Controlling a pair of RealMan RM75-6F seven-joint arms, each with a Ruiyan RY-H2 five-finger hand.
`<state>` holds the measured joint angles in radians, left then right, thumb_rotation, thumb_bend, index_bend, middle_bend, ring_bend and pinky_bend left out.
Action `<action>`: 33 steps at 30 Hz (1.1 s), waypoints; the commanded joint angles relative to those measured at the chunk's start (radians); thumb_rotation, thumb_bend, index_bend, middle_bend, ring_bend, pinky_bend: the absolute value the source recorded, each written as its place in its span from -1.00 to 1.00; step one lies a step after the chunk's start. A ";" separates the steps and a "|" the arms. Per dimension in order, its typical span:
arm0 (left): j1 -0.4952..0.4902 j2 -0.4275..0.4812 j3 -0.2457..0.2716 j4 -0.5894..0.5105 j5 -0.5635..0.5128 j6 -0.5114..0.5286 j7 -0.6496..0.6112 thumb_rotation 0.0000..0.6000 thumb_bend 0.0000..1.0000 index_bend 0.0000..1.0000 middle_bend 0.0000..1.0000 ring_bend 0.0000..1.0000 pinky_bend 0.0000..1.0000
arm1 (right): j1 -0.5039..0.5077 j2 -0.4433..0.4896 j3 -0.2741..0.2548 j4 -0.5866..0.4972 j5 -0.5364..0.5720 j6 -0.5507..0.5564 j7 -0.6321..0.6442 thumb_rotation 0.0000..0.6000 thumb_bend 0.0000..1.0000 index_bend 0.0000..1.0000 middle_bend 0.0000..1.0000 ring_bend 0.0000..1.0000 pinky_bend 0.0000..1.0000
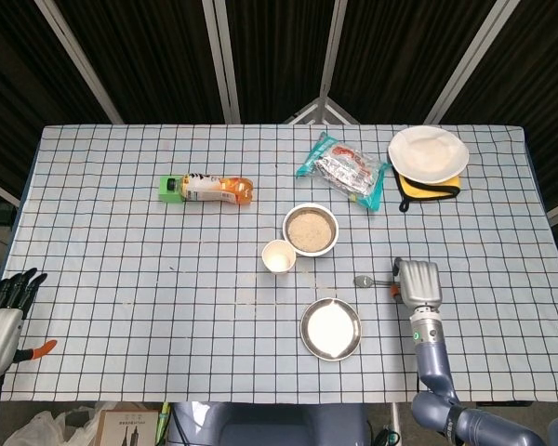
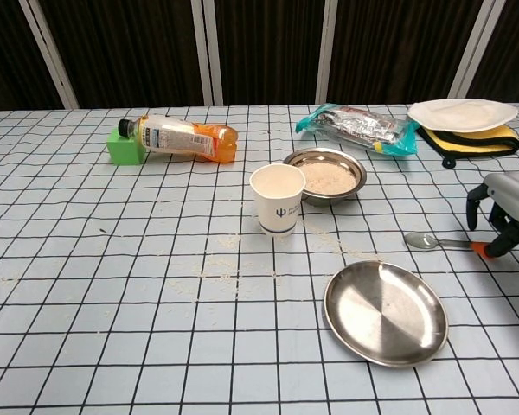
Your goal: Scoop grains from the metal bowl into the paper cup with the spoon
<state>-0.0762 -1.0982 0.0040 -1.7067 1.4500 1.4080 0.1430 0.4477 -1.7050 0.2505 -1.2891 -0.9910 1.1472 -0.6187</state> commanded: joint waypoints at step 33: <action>-0.001 0.000 0.001 -0.010 -0.008 -0.004 0.009 1.00 -1.00 -1.00 -1.00 -1.00 -1.00 | 0.006 -0.012 -0.033 0.030 0.032 -0.008 0.015 1.00 -0.04 0.16 0.83 0.96 1.00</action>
<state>-0.0773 -1.0979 0.0051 -1.7165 1.4418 1.4041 0.1515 0.4540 -1.7182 0.2184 -1.2579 -0.9585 1.1379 -0.6040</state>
